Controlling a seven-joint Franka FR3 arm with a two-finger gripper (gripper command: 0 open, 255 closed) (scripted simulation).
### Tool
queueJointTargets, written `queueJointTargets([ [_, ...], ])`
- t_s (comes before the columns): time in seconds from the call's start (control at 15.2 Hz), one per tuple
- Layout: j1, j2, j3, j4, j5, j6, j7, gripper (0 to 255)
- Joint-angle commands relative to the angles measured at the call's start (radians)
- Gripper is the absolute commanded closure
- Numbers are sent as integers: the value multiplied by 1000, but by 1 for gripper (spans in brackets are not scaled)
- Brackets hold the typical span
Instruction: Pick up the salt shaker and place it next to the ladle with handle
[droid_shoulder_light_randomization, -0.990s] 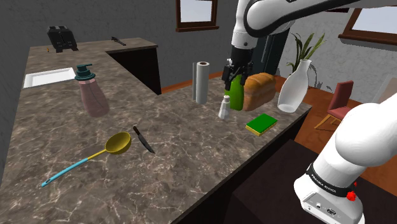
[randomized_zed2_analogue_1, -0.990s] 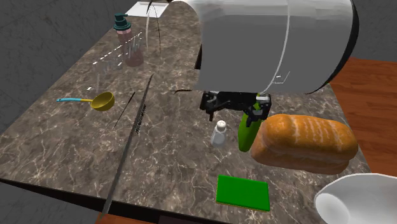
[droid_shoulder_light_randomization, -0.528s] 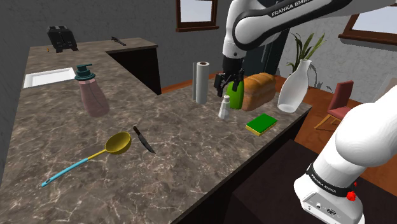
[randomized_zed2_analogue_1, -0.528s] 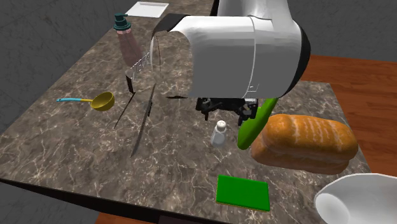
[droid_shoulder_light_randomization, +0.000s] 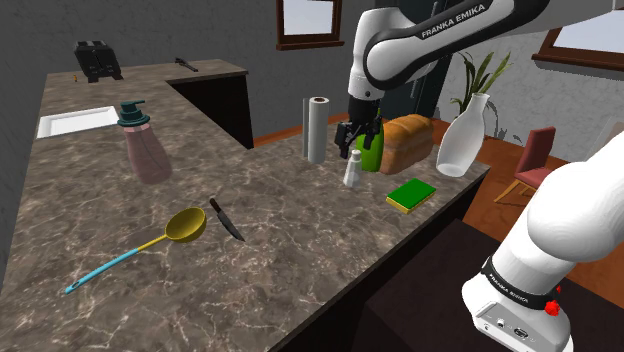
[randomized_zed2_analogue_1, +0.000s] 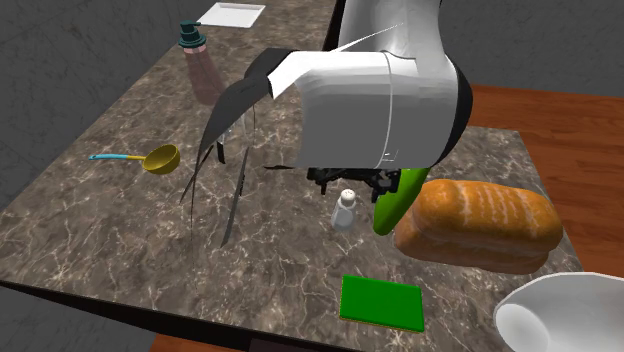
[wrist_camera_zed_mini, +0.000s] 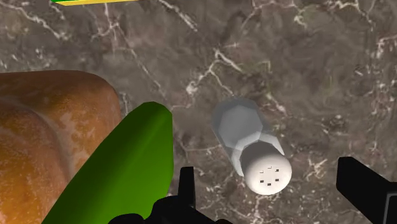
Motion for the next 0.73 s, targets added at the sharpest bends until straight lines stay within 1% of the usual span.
queueJointTargets([
  [0.0,0,0,0,0,0,0,0,0],
  [0.07,0,0,0,0,0,0,0,0],
  [0.13,0,0,0,0,0,0,0,255],
  [0.66,0,0,0,0,0,0,0,255],
])
